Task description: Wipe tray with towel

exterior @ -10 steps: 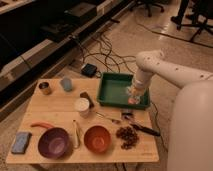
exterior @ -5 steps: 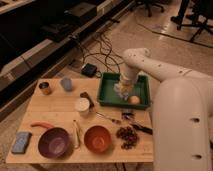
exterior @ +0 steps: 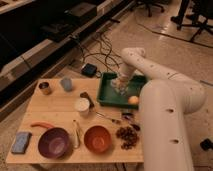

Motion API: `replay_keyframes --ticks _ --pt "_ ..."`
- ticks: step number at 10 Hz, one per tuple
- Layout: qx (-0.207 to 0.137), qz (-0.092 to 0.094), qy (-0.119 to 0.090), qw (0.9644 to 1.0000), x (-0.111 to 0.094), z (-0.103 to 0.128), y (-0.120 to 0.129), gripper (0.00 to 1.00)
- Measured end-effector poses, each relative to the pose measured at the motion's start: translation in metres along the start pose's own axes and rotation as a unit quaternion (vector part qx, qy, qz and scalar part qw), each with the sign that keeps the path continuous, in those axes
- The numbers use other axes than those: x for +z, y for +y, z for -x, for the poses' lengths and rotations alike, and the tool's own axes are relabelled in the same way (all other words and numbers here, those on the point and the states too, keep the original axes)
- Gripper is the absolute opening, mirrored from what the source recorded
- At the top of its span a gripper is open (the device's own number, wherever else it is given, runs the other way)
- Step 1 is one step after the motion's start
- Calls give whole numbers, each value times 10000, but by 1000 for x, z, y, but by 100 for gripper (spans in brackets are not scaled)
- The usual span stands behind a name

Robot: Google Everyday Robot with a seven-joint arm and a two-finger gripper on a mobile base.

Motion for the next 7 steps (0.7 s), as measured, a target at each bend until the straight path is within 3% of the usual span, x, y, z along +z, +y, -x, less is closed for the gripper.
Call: replay_keyframes --ticks 3,6,7 --pt "-85 -124 -43 9999 17 13 -12 0" --pt "132 -253 89 9996 25 4 -37 0" --pt "248 -203 154 9994 22 -11 -54 0"
